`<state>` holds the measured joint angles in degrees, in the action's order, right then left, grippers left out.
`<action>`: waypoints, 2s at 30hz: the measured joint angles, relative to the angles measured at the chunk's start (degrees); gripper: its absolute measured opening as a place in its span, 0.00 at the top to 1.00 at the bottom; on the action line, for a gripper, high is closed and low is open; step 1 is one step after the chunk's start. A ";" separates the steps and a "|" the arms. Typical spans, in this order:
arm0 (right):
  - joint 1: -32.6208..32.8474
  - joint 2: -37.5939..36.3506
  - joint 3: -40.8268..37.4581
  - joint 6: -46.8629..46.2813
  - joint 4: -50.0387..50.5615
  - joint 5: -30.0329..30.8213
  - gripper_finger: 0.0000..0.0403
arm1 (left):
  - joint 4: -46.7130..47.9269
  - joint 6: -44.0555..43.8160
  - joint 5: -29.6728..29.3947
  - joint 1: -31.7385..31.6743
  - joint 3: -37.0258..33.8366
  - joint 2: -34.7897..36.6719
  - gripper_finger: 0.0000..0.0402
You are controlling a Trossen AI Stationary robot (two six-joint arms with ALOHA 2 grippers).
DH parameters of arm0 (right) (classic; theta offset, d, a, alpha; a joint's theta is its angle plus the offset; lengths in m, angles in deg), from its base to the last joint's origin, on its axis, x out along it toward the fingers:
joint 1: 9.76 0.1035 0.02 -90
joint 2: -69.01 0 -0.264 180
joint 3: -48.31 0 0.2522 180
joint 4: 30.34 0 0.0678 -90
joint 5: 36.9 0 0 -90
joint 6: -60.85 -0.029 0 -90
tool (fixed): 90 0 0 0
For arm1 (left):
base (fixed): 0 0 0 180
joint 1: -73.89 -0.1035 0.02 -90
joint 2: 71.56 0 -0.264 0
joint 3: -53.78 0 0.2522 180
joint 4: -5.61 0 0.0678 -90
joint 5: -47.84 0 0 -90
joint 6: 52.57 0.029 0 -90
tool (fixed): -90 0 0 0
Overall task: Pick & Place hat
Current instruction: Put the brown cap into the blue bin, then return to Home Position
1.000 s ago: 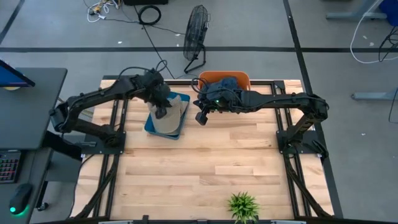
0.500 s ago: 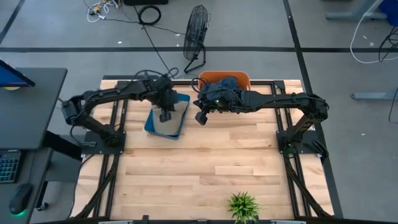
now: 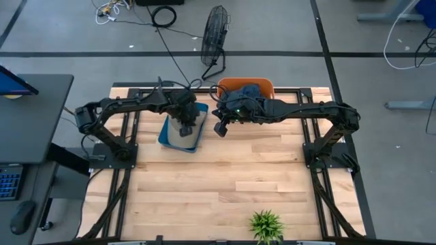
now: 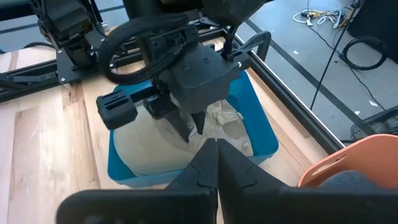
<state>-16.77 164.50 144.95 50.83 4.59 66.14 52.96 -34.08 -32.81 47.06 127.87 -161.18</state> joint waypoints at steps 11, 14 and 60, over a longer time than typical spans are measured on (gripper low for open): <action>0.00 0.00 0.00 0.01 0.00 0.00 1.00 | 2.57 -9.83 -2.01 2.24 1.02 3.30 0.51; 0.00 0.00 0.00 0.01 0.00 -0.01 1.00 | 6.07 -11.87 -3.06 3.59 3.70 5.78 0.47; 0.00 0.00 0.00 0.02 -0.02 -0.01 1.00 | 3.46 -34.62 -18.05 23.25 -14.58 52.36 0.99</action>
<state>-16.77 164.50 144.95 50.85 4.57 66.14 56.42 -68.71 -50.86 70.30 113.30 -108.82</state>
